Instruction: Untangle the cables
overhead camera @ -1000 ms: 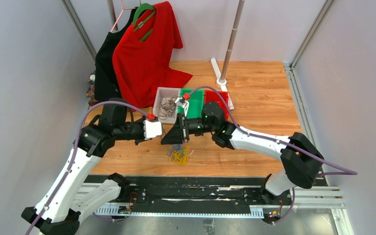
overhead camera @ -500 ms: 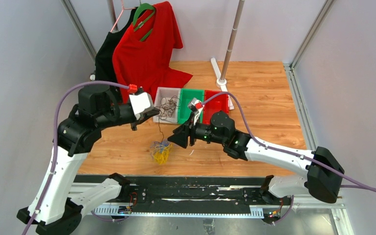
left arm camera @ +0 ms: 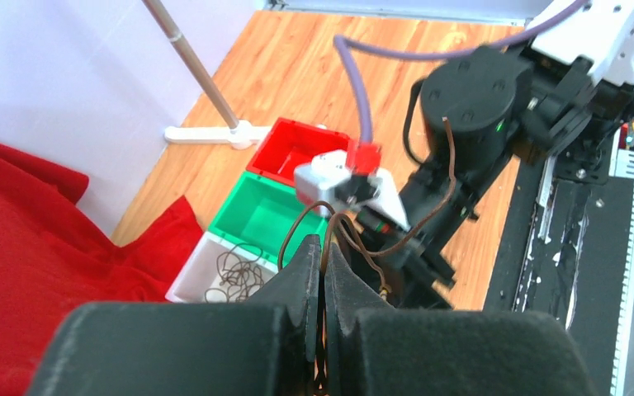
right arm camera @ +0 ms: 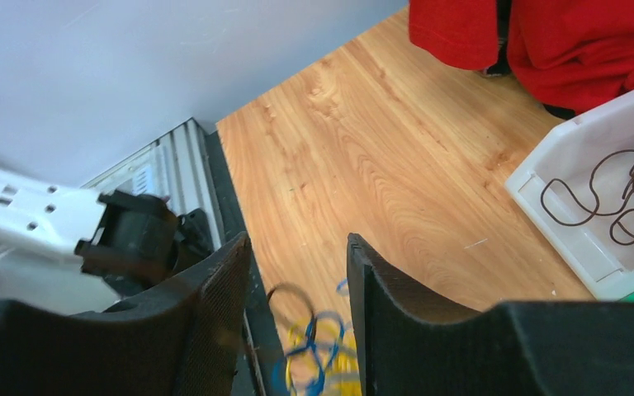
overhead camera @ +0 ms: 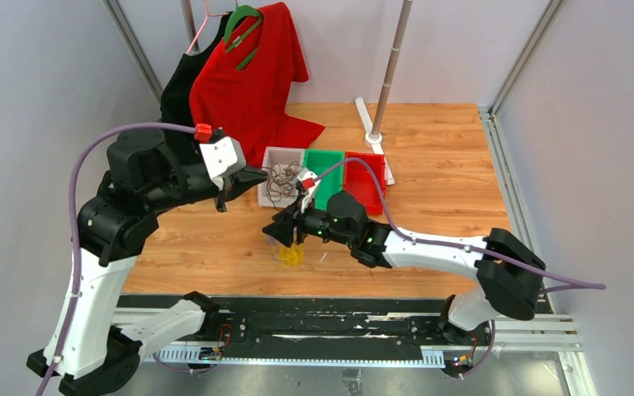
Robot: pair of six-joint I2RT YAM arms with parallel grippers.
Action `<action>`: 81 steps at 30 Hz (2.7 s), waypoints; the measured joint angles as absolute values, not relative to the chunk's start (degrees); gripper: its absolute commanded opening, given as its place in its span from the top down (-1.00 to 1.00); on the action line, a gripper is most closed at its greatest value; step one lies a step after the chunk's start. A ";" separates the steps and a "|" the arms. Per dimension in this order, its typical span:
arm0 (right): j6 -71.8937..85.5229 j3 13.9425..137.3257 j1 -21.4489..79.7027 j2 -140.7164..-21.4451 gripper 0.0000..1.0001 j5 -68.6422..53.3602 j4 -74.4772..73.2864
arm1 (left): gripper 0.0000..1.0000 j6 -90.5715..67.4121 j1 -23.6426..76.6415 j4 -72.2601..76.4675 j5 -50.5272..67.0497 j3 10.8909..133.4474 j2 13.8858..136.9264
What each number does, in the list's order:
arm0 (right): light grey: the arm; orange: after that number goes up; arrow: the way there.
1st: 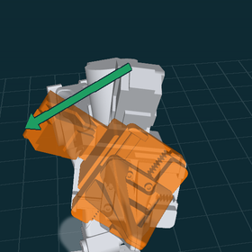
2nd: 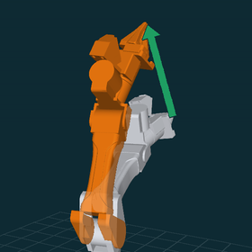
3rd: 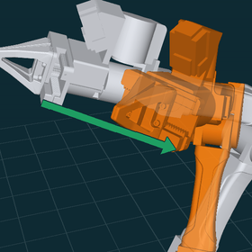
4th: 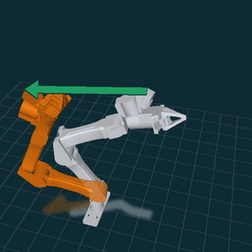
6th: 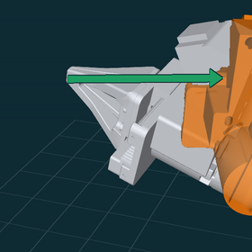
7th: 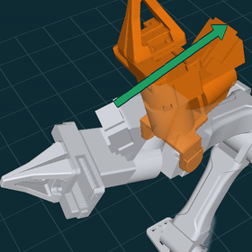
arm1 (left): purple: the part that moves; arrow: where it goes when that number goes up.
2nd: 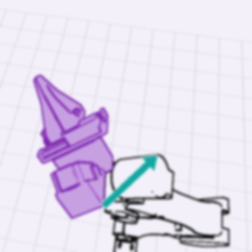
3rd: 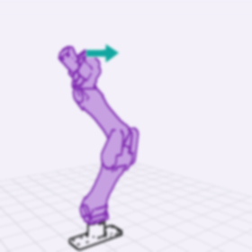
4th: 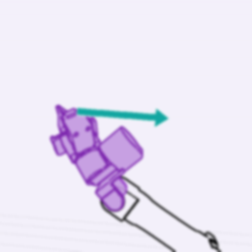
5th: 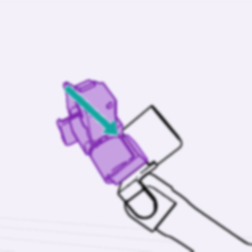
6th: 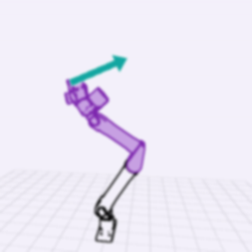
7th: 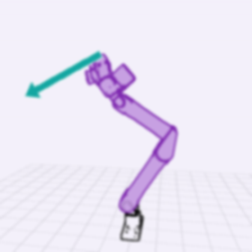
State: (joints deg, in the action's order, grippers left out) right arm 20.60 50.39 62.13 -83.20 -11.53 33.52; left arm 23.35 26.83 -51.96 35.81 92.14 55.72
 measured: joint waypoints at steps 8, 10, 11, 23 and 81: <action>23.40 51.66 62.28 -89.80 0.24 -5.48 36.14 | 0.99 20.67 26.83 -52.47 36.25 99.85 58.33; 24.67 49.10 62.28 -89.78 0.23 -4.16 38.35 | 0.99 20.43 26.83 -52.56 36.14 102.94 59.18; 25.26 47.59 62.28 -89.73 0.23 -3.51 39.31 | 0.99 20.27 26.83 -52.51 35.94 104.97 59.77; 33.12 31.51 62.28 -91.44 0.20 5.39 45.06 | 0.99 18.63 26.83 -42.78 27.33 116.40 62.72; 30.70 37.95 58.61 -53.78 -0.52 19.75 -13.82 | 0.99 30.55 17.30 -16.58 17.80 76.47 101.25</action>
